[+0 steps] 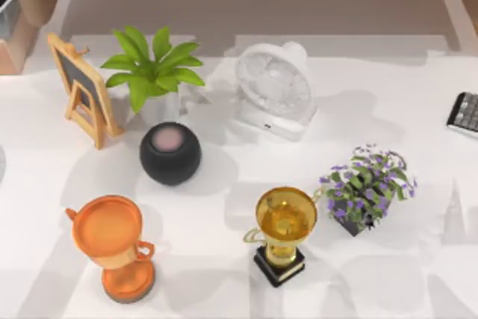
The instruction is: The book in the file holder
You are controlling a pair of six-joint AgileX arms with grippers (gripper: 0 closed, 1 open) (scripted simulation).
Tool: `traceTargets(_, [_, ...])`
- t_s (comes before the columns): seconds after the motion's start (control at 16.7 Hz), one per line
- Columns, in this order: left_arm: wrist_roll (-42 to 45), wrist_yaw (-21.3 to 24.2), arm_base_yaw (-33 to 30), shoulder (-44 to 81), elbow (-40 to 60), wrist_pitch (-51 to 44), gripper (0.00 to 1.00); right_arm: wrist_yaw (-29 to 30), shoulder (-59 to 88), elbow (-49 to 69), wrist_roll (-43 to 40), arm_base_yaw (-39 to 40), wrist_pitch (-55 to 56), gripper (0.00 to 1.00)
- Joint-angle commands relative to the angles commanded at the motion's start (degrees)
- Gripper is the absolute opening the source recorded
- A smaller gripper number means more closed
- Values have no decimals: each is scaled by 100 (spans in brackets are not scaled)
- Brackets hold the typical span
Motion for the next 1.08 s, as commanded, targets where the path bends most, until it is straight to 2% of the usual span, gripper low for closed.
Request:
traceTargets(0.18, [-9,0,-20,34,101,-68,0,0,0,0,0,0,0,100])
traceTargets(0.54, [3,-2,-22,316,907,-587,0,0,0,0,0,0,0,100])
traceTargets(0.84, [13,-7,-19,304,917,-598,0,0,0,0,0,0,0,100])
traceTargets(1.08, [40,376,401,90,799,-69,0,0,0,0,0,0,0,100])
